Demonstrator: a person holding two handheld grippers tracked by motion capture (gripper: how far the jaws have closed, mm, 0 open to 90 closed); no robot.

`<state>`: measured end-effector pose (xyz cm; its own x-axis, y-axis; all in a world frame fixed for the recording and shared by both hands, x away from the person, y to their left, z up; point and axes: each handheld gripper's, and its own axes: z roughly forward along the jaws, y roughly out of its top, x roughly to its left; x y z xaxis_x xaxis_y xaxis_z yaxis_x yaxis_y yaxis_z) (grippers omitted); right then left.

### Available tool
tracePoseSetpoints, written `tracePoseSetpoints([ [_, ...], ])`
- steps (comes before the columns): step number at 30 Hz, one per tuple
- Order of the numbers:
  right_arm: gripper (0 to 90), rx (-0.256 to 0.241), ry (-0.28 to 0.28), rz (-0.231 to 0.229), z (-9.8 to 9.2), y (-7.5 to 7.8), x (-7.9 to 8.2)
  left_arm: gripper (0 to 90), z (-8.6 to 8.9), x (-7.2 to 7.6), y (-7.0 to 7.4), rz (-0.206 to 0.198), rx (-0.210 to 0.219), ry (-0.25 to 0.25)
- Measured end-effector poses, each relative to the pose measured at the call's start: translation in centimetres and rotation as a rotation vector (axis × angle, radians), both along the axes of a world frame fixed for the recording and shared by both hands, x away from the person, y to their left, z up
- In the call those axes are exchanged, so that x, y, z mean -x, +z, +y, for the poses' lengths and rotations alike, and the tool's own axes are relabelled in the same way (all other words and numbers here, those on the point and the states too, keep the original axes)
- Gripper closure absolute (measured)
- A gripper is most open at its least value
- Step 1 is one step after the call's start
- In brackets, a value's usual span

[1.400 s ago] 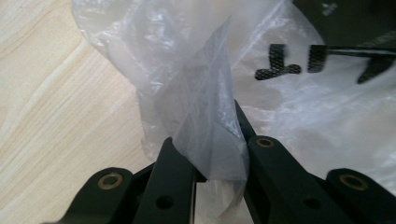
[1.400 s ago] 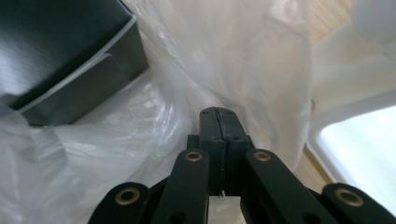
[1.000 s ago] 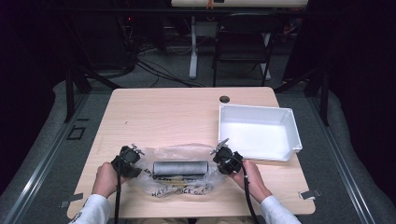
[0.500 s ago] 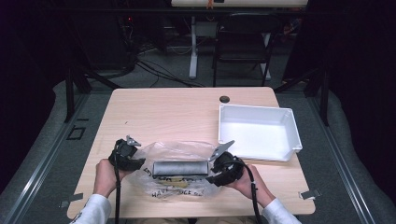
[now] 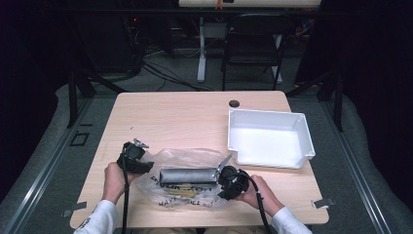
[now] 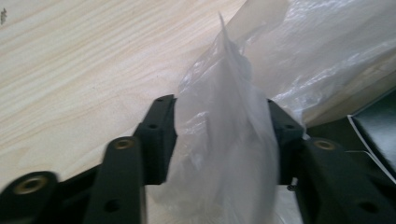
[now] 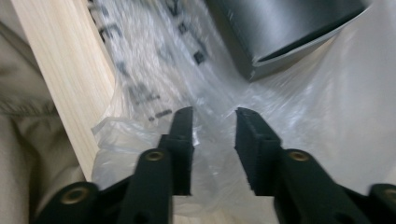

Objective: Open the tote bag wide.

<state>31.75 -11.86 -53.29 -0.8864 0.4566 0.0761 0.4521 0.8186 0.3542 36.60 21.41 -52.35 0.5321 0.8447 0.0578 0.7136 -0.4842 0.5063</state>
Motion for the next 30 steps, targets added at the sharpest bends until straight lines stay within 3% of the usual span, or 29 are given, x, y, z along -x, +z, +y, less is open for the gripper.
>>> tracePoseSetpoints([
  [7, 45.7, -0.1, -0.019, -0.047, -1.0, 1.8, -0.3, 23.4, 0.8, 1.2, 2.2, -0.011, 0.08, -0.053],
  [10, 35.9, -0.133, -0.03, -0.069, -1.3, 2.3, -0.3, 17.0, 1.2, 1.9, 2.9, -0.019, 0.097, -0.069],
  [16, 23.1, -0.138, -0.04, -0.137, -1.7, 3.1, -0.4, 9.7, 1.8, 3.1, 4.1, -0.037, 0.118, -0.092],
  [23, 19.0, -0.171, -0.031, -0.195, -1.9, 3.4, -0.5, 1.7, 1.9, 3.8, 4.9, -0.029, 0.122, -0.105],
  [30, 14.6, -0.142, 0.019, -0.164, -1.6, 3.2, -0.6, 0.2, 3.1, 4.7, 5.8, -0.03, 0.15, -0.101],
])
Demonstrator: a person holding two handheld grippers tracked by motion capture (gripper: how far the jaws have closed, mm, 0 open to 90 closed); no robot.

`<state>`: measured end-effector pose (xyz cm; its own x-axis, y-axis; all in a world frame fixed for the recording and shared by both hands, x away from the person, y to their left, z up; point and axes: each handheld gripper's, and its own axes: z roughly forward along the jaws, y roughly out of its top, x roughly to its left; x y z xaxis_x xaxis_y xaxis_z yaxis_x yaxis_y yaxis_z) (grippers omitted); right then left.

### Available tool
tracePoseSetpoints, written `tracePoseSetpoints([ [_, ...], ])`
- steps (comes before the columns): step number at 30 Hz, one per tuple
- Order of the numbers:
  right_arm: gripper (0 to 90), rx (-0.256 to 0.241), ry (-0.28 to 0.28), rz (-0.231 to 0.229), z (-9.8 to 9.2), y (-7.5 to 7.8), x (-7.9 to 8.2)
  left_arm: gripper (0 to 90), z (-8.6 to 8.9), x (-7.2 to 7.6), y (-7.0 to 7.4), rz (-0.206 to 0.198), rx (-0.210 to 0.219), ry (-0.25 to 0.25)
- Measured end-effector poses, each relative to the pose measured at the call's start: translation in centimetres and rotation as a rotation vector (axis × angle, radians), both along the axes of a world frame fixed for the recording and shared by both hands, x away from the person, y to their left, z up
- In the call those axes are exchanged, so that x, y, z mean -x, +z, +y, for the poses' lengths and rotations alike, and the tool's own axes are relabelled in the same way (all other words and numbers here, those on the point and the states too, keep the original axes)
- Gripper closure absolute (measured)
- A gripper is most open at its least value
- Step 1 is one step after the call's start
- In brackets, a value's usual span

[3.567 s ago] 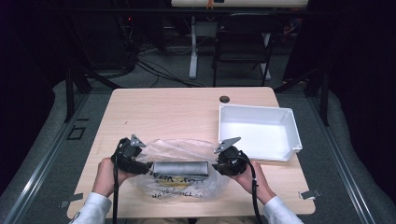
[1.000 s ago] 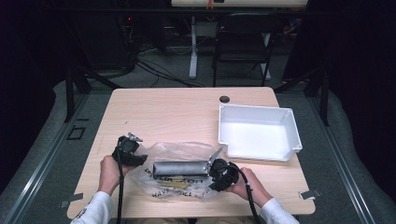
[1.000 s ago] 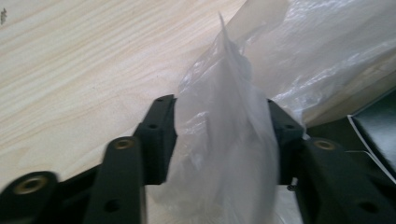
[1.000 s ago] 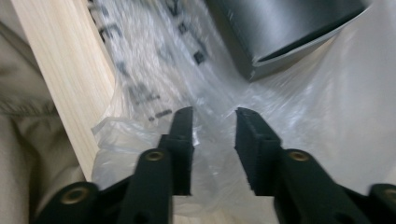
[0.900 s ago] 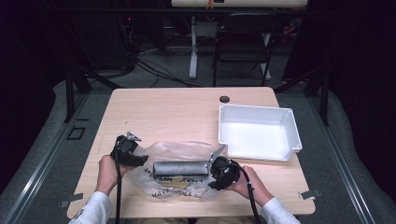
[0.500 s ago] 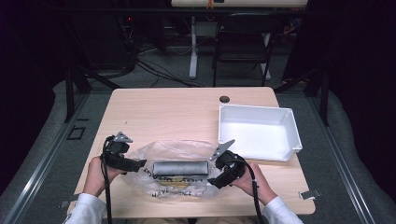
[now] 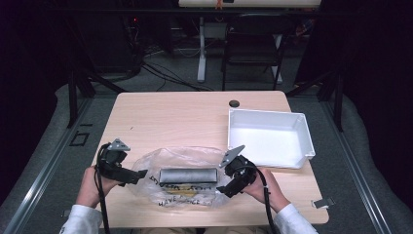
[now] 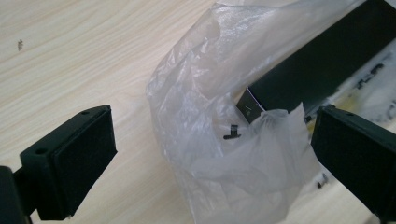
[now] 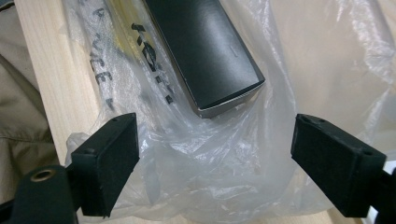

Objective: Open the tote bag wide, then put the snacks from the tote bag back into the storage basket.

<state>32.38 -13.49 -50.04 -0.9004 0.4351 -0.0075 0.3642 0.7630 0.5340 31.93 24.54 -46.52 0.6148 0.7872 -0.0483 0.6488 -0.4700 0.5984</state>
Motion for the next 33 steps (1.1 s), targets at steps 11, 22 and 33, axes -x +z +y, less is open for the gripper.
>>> tracePoseSetpoints([
  [11, 8.6, 0.029, -0.002, 0.024, 0.5, 0.0, -0.3, 0.1, 4.3, 0.3, -1.0, -0.024, -0.037, 0.151],
  [22, 7.4, 0.042, 0.006, 0.034, 1.0, -0.3, -0.5, 0.1, 7.9, -0.3, -3.0, 0.017, 0.017, 0.265],
  [33, 9.3, 0.03, 0.022, 0.036, 0.8, 0.1, -0.7, 0.1, 10.0, -0.2, -3.8, 0.034, 0.002, 0.335],
])
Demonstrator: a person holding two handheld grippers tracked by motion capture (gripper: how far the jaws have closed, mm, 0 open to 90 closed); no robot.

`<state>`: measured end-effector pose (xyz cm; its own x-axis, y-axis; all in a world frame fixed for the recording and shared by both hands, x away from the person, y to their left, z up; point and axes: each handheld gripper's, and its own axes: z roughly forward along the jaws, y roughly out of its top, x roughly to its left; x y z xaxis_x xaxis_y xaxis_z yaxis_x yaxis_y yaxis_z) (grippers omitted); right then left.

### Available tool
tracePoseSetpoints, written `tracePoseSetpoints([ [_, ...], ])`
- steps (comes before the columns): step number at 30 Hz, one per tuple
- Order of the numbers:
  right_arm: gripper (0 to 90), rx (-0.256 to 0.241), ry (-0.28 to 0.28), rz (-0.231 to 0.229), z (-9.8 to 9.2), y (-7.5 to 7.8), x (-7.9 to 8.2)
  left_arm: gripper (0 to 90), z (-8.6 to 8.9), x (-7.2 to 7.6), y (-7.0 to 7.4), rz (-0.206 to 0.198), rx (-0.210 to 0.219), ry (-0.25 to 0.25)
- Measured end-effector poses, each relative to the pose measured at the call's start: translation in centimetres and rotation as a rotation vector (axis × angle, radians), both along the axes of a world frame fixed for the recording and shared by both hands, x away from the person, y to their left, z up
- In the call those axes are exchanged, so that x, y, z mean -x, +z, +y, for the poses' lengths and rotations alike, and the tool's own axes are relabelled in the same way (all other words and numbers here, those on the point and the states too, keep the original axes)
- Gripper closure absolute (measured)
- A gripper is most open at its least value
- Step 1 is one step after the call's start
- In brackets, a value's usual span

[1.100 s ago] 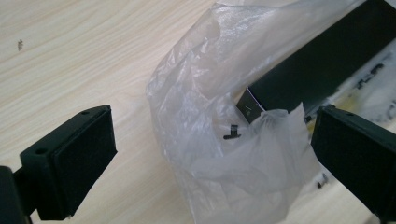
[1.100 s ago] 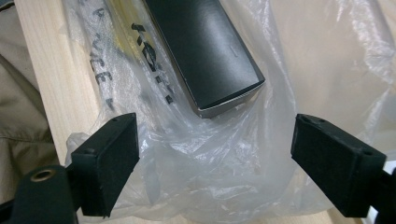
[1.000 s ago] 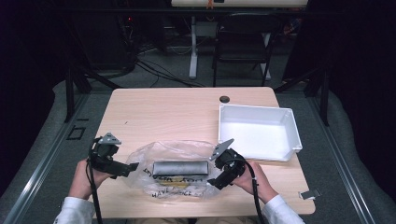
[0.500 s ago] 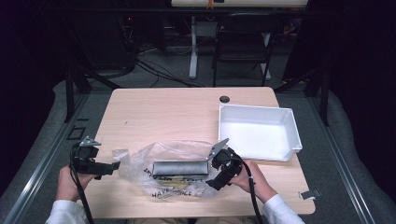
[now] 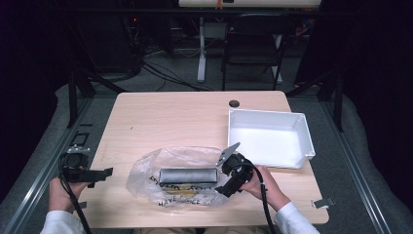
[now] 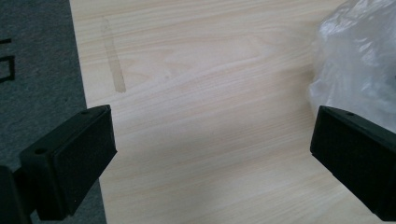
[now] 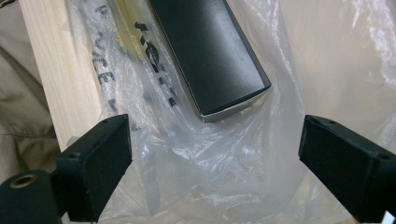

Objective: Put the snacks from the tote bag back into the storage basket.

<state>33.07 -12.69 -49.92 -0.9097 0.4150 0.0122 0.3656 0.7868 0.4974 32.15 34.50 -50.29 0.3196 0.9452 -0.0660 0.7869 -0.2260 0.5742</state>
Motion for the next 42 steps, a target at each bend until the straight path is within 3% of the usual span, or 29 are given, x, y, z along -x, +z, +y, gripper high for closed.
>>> tracePoseSetpoints([
  [4, 12.4, -0.006, 0.028, -0.008, 0.3, 0.6, 0.2, 0.1, -0.6, -0.2, -0.4, -0.01, -0.03, 0.008],
  [6, 13.9, 0.004, 0.046, -0.019, 0.6, 0.9, 0.3, 0.1, -0.8, -0.3, -0.5, 0.009, -0.033, -0.004],
  [7, 16.1, 0.024, 0.063, -0.028, 0.7, 1.1, 0.3, 0.1, -1.0, -0.3, -0.6, 0.008, -0.037, -0.01],
  [13, 28.6, 0.034, 0.123, -0.051, 2.3, 1.7, 0.7, 0.1, -1.7, -0.5, -0.8, 0.01, -0.052, -0.024],
  [22, 50.9, 0.088, 0.237, -0.052, 5.1, 1.7, -0.6, 0.1, -1.9, -0.6, -1.2, 0.015, -0.054, -0.039],
  [31, 45.4, 0.212, 0.34, -0.028, 7.1, 1.5, -2.4, 0.1, -2.0, -0.7, -1.2, 0.025, -0.059, -0.053],
  [35, 42.6, 0.213, 0.356, -0.008, 7.6, 1.3, -2.9, 0.1, -2.2, -0.7, -1.4, 0.029, -0.058, -0.055],
  [42, 44.8, 0.26, 0.376, -0.011, 8.3, 0.9, -3.4, 0.1, -2.2, -0.8, -1.4, 0.03, -0.067, -0.062],
])
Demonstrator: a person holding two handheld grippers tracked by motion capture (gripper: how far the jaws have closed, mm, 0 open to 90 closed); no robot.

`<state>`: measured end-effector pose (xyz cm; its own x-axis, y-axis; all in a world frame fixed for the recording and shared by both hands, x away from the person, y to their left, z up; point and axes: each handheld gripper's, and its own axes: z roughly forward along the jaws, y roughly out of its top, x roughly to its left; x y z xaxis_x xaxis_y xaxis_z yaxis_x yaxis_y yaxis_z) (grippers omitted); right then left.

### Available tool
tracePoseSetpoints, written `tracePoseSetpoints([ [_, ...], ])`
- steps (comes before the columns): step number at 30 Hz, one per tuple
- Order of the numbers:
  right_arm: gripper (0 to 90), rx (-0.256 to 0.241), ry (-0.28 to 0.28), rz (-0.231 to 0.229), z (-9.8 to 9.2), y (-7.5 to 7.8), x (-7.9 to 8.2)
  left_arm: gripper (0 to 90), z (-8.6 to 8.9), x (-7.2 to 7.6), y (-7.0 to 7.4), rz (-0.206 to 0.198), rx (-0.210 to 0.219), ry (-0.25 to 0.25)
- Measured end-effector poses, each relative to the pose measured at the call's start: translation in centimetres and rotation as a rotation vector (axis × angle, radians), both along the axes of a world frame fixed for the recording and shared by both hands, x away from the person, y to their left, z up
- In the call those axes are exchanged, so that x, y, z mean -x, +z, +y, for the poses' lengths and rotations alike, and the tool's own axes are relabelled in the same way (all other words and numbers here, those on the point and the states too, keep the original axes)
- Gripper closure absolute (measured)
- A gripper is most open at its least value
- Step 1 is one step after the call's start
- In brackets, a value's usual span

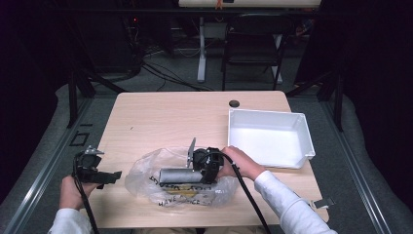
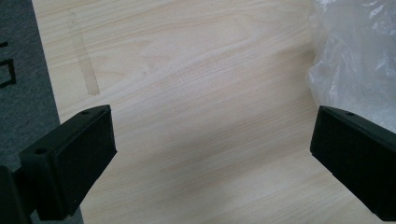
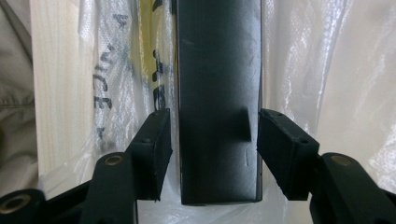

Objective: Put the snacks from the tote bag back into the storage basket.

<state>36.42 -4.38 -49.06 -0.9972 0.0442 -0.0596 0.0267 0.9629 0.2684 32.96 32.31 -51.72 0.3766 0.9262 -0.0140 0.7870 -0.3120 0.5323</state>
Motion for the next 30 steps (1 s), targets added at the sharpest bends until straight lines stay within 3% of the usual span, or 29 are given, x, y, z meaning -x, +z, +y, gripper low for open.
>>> tracePoseSetpoints([
  [8, 44.7, 0.033, 0.02, 0.01, 0.7, -0.7, -0.3, 0.1, -0.1, 0.0, 0.0, 0.006, 0.001, -0.007],
  [23, 43.1, 0.105, 0.044, -0.028, 1.5, -0.8, -0.7, 0.1, -0.3, -0.1, -0.2, 0.013, -0.006, -0.017],
  [30, 41.3, 0.127, 0.04, -0.012, 1.7, -1.3, -0.9, 0.1, -0.4, -0.1, -0.1, 0.011, -0.007, -0.017],
])
